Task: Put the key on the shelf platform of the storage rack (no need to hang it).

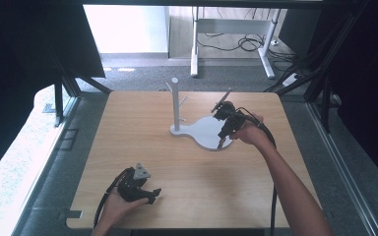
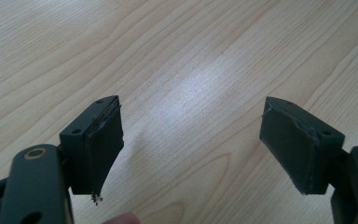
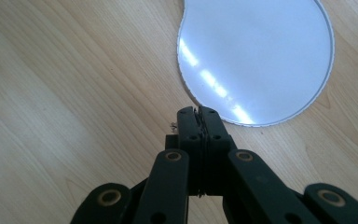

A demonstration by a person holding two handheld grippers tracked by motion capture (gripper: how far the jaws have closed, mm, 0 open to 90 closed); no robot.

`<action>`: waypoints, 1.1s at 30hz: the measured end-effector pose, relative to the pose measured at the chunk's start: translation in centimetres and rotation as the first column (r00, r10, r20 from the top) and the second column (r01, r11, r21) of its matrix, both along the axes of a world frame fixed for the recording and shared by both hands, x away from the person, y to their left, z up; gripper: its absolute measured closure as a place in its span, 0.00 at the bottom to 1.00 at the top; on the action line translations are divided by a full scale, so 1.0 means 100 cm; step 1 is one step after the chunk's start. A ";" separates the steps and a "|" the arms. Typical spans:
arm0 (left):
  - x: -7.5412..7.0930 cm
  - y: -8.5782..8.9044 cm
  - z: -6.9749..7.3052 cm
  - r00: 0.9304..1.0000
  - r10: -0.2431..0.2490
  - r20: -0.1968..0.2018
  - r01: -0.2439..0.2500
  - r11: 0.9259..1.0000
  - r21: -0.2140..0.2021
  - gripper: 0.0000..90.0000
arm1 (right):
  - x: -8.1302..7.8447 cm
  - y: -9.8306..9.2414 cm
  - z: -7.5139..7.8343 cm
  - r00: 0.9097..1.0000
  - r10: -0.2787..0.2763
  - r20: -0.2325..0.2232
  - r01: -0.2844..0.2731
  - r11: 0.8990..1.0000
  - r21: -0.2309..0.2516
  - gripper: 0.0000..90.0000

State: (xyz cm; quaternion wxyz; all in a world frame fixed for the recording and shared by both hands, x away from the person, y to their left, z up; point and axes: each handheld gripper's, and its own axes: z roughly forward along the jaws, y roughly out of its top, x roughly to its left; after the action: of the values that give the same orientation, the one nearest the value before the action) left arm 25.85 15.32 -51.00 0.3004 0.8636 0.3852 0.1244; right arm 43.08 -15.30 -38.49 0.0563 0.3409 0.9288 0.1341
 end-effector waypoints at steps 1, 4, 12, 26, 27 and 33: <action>0.000 0.000 0.000 1.000 0.000 0.000 0.000 1.000 0.001 0.24 | 0.001 0.000 -0.001 1.000 -0.001 -0.003 0.001 1.000 -0.004 0.99; 0.000 0.000 0.000 1.000 0.001 0.000 -0.001 1.000 0.003 0.24 | 0.006 -0.001 -0.002 1.000 -0.008 -0.006 0.008 1.000 -0.001 0.99; 0.000 -0.001 -0.001 1.000 -0.003 -0.002 0.003 1.000 0.004 0.24 | 0.016 -0.001 -0.006 0.999 -0.029 -0.013 0.029 1.000 -0.009 0.99; 0.000 0.000 -0.001 1.000 -0.003 -0.002 0.003 1.000 0.002 0.24 | 0.032 0.005 -0.011 0.999 -0.043 -0.026 0.044 0.999 0.010 0.99; 0.000 0.000 0.000 1.000 -0.004 -0.001 0.004 1.000 0.005 0.24 | 0.033 0.005 -0.011 0.999 -0.045 -0.025 0.046 0.999 0.010 0.99; 0.001 -0.001 -0.001 1.000 -0.007 -0.003 0.007 1.000 0.006 0.24 | 0.040 0.003 -0.010 0.998 -0.060 -0.028 0.060 0.998 0.006 0.99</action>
State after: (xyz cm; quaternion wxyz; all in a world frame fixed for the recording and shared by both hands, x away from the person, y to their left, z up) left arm 25.92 15.24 -51.10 0.2976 0.8660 0.3825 0.1232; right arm 47.08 -15.02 -39.54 0.0460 0.3707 0.9184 0.1305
